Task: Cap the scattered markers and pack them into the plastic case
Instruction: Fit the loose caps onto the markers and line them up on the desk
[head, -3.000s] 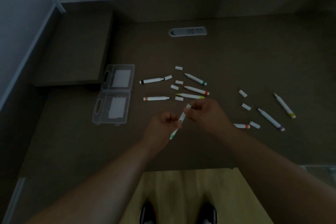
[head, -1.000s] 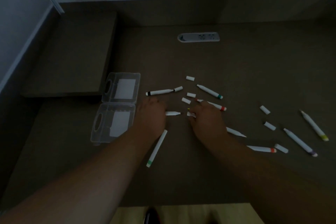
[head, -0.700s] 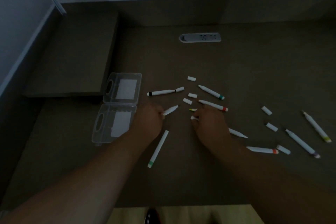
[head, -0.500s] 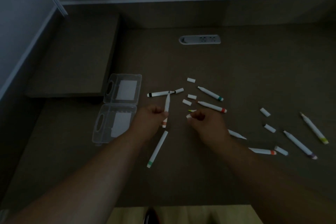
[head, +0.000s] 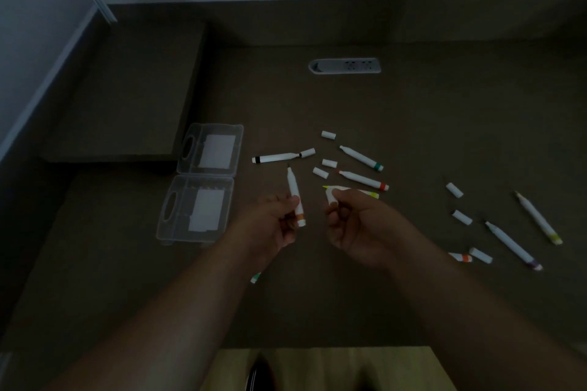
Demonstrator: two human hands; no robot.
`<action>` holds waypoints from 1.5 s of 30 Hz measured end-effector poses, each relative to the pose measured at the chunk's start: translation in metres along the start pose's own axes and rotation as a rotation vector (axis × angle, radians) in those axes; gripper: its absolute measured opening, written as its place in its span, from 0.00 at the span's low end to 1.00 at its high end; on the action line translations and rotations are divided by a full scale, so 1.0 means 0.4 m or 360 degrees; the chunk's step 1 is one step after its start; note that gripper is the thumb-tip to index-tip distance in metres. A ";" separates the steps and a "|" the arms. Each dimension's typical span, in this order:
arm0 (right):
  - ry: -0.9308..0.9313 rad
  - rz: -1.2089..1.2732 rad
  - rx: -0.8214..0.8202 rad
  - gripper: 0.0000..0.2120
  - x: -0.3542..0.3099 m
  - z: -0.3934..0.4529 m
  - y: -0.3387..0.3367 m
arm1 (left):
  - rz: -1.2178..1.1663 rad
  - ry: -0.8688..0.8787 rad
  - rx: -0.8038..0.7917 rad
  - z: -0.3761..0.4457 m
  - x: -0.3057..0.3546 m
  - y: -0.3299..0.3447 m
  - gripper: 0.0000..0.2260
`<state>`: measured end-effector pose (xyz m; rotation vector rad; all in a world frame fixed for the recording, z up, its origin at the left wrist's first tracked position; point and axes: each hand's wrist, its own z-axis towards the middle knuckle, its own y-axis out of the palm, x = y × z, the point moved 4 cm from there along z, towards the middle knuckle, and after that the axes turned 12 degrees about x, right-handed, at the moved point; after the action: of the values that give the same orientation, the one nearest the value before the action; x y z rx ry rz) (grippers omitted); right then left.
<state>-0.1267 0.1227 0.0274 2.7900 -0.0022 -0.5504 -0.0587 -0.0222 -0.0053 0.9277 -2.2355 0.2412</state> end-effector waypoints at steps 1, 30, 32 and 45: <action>0.0009 -0.0001 -0.0003 0.03 0.002 0.000 -0.002 | 0.0000 0.0008 0.0001 -0.005 -0.003 0.003 0.03; -0.0137 -0.0337 0.0224 0.07 -0.020 -0.033 -0.051 | 0.0082 0.0216 -0.0096 -0.042 -0.005 0.031 0.06; -0.0324 -0.0382 0.0202 0.08 -0.038 -0.038 -0.051 | 0.0185 0.0258 -0.0073 -0.040 -0.007 0.021 0.06; -0.1179 -0.0888 0.0327 0.03 -0.093 -0.062 -0.037 | 0.0555 0.0403 -0.0103 -0.076 -0.030 0.003 0.04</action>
<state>-0.1529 0.1461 0.0587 2.5685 0.5967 -1.7646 -0.0374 -0.0022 0.0092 0.4395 -2.1404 0.4172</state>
